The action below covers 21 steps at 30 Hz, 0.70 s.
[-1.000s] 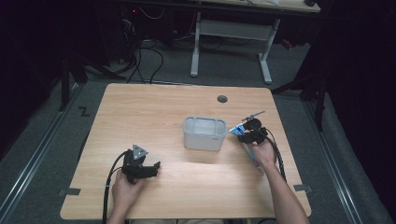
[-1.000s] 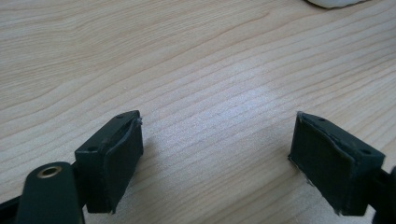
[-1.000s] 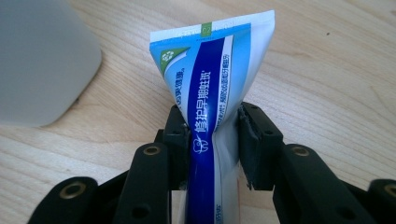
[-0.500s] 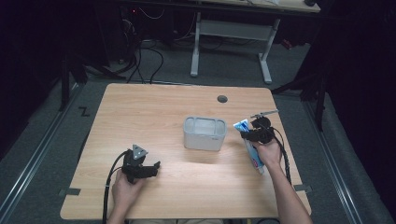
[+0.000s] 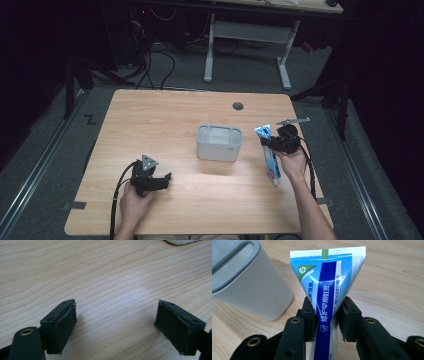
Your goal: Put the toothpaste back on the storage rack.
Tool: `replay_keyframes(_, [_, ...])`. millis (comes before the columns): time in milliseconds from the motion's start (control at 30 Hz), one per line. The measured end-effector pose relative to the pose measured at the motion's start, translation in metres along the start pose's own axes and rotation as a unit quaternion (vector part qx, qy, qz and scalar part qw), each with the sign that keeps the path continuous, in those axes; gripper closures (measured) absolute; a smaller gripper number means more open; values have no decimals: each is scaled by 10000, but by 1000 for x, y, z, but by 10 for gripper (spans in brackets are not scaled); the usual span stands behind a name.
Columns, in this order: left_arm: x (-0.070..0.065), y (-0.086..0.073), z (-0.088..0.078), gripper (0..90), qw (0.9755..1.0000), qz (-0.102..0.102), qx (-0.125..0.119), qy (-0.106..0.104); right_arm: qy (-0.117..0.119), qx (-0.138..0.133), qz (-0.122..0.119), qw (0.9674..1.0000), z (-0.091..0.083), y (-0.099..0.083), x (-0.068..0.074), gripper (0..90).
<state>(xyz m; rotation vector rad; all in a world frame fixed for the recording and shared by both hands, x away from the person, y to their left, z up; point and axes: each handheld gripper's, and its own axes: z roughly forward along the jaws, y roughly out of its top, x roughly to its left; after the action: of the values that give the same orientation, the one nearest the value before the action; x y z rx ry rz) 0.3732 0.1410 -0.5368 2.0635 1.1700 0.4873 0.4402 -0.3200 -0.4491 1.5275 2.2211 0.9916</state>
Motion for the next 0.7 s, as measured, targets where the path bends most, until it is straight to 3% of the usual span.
replay_keyframes(300, [0, 0, 0, 175, 10000, 9, 6, 1, 46, -128, -47, 9999, -8, 1, 3, 700])
replay_keyframes(700, [0, 0, 0, 175, 10000, 10, 6, 2, 412, -385, 61, 9984, -14, 2, 5, 721])
